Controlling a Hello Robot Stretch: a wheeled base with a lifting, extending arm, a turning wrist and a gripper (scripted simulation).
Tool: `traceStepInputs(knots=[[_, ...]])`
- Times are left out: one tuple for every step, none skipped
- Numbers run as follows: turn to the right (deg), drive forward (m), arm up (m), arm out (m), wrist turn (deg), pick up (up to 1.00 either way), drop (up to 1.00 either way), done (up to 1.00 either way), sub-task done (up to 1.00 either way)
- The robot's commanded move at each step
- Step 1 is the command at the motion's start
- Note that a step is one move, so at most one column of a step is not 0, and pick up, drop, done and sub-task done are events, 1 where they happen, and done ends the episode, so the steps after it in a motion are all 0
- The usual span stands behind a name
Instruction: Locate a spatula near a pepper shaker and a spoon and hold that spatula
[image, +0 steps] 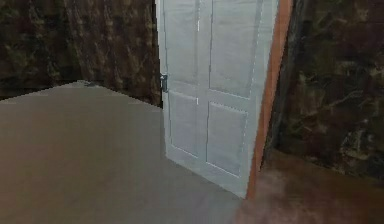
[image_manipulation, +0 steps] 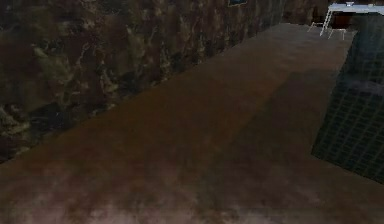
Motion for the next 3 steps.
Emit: traceStepInputs(knots=[[-12.0,0.00,0.00,0.00,0.0,0.00,0.00,0.00,0.00],[0.0,0.10,0.00,0.00,0.0,0.00,0.00,0.00,0.00],[-15.0,0.00,0.00,0.00,0.0,0.00,0.00,0.00,0.00]])
